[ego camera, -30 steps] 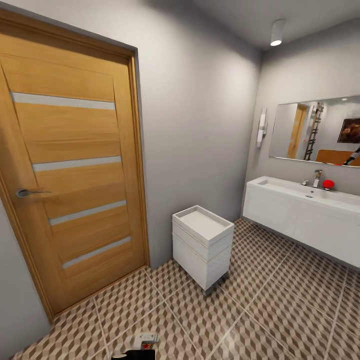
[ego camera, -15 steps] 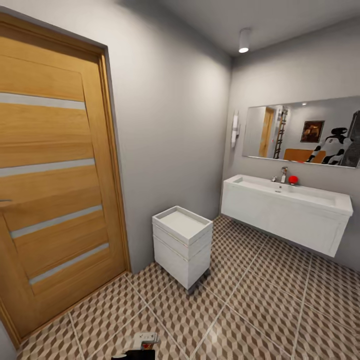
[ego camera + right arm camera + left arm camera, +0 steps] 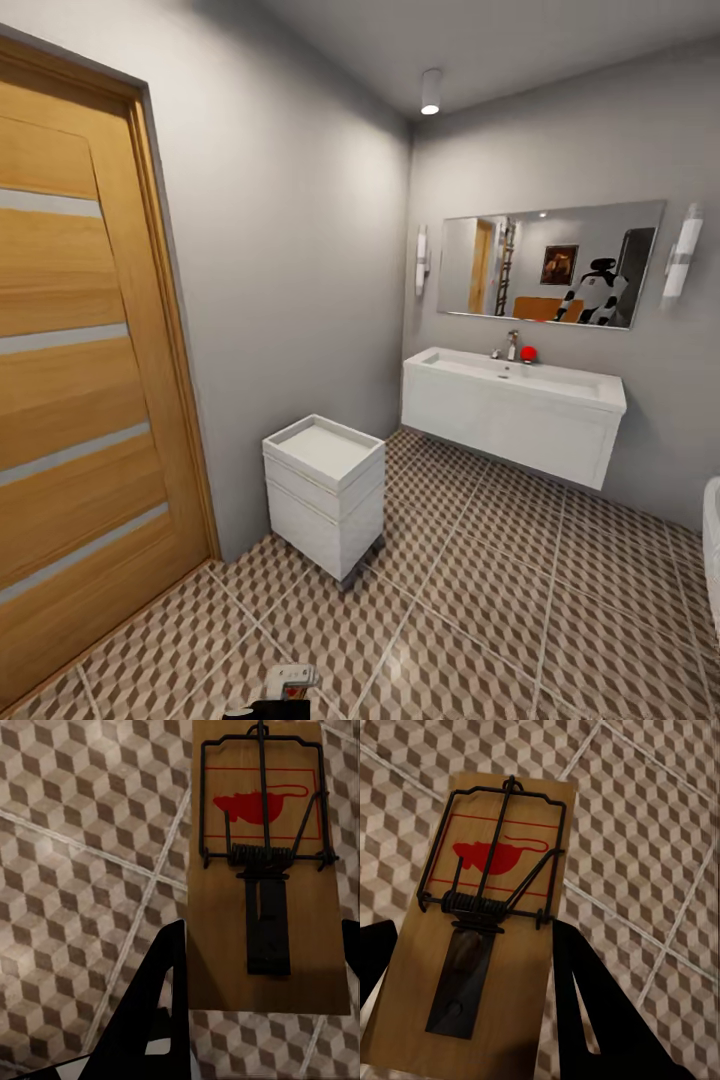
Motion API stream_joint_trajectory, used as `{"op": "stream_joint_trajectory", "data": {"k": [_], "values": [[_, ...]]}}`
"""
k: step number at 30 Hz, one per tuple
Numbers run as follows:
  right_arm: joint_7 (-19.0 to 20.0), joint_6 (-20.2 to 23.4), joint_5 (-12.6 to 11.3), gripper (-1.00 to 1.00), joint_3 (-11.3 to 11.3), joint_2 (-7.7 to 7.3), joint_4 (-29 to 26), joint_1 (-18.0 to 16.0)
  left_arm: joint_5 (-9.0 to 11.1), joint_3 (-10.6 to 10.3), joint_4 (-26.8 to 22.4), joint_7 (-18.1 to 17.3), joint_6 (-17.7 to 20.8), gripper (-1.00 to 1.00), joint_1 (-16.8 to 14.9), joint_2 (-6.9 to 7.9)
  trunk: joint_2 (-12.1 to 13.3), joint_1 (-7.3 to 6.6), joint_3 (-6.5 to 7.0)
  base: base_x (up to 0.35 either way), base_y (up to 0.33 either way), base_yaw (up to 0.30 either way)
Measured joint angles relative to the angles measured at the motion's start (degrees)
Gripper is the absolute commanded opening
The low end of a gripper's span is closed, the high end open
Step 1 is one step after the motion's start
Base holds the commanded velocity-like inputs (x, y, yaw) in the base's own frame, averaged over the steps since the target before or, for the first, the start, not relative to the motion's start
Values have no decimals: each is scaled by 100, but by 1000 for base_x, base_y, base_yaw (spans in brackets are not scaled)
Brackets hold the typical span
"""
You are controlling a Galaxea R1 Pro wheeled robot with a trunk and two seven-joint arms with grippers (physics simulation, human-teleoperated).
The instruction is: Take the four mousetraps from the cabinet in the bathroom and place them on the bathroom floor. Make sure all four end up on the same floor surface, and ensure that at least two of them are either under or directly next to the same bathroom sink.
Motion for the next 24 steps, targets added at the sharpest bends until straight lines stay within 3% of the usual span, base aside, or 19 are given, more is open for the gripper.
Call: {"op": "stream_joint_trajectory", "data": {"k": [13,24], "values": [[1,45,-1,-100,4,-1,1,0,0,0,-3,0,0,-100,8,0,0,0,7,0,0,-105],[9,78,0,-100,4,0,1,0,0,0,-3,8,-7,-100,9,0,0,0,-1,0,0,-223]]}}
